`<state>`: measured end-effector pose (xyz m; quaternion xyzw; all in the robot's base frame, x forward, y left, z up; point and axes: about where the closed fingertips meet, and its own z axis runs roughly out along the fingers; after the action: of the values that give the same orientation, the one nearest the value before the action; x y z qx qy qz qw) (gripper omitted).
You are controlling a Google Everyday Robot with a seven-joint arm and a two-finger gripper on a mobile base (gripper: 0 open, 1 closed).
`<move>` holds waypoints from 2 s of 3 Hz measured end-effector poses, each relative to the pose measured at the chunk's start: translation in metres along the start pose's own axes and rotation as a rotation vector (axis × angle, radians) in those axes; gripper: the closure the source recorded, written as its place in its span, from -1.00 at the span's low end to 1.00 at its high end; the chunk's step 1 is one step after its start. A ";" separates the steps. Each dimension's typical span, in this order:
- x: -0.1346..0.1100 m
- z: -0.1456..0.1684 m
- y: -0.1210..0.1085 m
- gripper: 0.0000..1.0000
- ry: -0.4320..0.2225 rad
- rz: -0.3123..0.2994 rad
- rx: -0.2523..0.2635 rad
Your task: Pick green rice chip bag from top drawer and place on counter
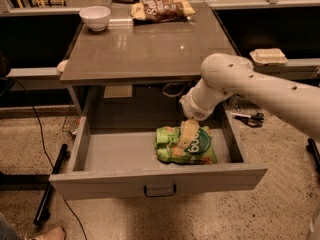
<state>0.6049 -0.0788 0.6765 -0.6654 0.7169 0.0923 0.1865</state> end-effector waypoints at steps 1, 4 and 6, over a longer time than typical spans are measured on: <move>-0.004 0.025 0.007 -1.00 -0.001 0.001 -0.026; 0.018 0.063 0.012 -0.59 -0.001 0.057 -0.076; 0.024 0.063 0.011 0.34 -0.044 0.061 -0.084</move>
Offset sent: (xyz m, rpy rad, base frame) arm -0.0055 0.0202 -0.0704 0.0254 0.1027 -0.0137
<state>0.6024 -0.0760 0.6087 -0.6484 0.7279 0.1427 0.1713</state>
